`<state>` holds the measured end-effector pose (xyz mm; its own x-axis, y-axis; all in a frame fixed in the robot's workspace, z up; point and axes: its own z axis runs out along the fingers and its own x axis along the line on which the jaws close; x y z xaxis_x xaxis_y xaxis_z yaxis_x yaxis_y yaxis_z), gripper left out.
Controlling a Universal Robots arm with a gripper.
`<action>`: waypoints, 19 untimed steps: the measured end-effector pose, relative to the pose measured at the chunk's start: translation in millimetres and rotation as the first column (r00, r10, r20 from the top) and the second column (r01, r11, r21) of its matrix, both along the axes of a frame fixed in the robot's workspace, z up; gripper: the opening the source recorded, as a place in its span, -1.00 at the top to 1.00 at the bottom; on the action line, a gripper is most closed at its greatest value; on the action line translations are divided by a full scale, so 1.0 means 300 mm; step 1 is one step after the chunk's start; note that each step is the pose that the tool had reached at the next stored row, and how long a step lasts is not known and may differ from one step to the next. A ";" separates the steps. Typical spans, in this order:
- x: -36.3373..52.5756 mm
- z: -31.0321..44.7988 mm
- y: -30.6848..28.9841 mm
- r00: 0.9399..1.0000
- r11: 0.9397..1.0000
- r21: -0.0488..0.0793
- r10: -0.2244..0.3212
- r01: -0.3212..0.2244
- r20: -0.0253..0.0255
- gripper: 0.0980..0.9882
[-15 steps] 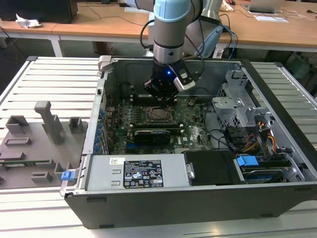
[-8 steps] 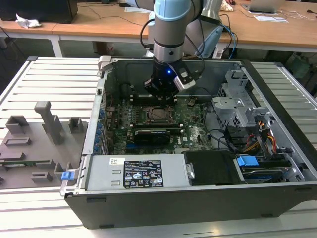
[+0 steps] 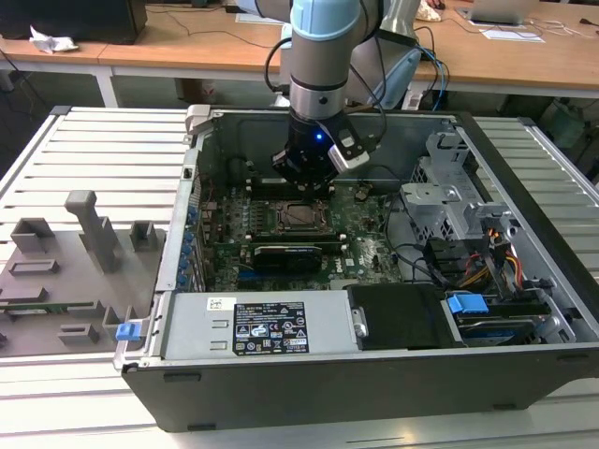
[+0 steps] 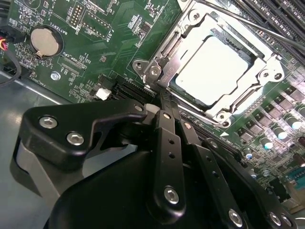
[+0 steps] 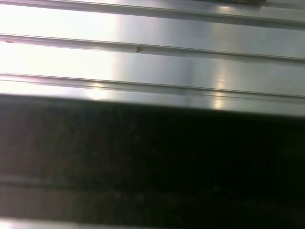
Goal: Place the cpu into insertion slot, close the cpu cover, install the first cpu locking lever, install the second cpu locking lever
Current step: 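Install the first cpu locking lever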
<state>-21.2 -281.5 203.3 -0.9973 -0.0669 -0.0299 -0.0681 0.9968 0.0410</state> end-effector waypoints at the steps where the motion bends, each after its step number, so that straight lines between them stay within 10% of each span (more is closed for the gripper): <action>1: 0.000 0.000 0.000 1.000 1.000 0.000 0.000 0.000 0.000 0.98; 19: 0.002 -0.004 0.000 1.000 1.000 -0.018 0.000 0.000 0.001 0.98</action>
<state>-20.7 -281.4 202.0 -0.9973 -0.0672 -0.0296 -0.0679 0.9974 0.0232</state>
